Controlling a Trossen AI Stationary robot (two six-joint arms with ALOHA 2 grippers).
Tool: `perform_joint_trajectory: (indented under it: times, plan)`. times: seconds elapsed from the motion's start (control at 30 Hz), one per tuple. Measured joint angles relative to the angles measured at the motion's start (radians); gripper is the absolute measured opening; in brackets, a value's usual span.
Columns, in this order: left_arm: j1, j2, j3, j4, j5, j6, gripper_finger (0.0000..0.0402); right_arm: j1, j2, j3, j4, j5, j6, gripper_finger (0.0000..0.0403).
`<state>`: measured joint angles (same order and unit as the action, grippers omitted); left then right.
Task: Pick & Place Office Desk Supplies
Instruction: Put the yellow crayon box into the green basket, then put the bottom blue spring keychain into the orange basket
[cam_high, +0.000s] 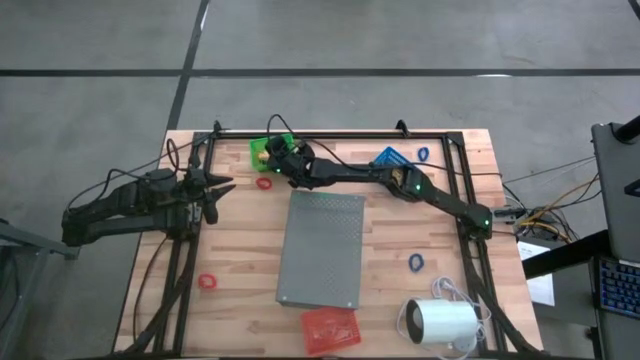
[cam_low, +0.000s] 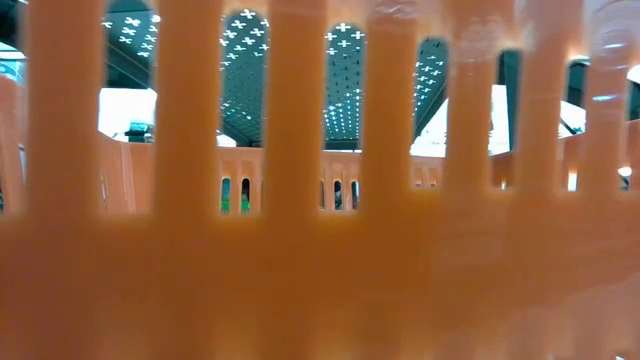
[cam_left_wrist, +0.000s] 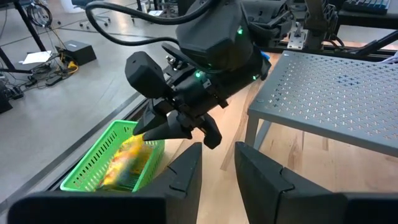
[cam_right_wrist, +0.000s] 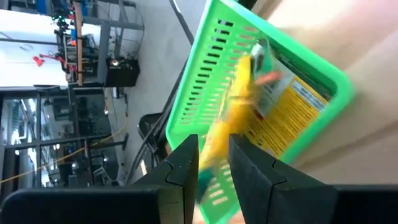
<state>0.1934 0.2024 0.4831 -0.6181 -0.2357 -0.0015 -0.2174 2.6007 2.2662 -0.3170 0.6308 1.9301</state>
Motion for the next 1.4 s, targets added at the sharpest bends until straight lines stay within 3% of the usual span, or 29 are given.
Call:
perform_joint_trajectory:
  times: [0.63,0.87,1.4]
  plan:
    - [0.0,0.0,0.0,0.0,0.0,0.0,0.0098,0.004,-0.035,0.0,-0.018,0.034,-0.084,0.0086]
    - [0.0,0.0,0.0,0.0,0.0,0.0,0.0098,0.006,-0.044,0.0,0.112,0.147,-0.378,0.0086]
    - [0.0,0.0,0.0,0.0,0.0,0.0,0.0098,0.012,-0.146,0.0,0.125,0.156,-0.866,0.0075]
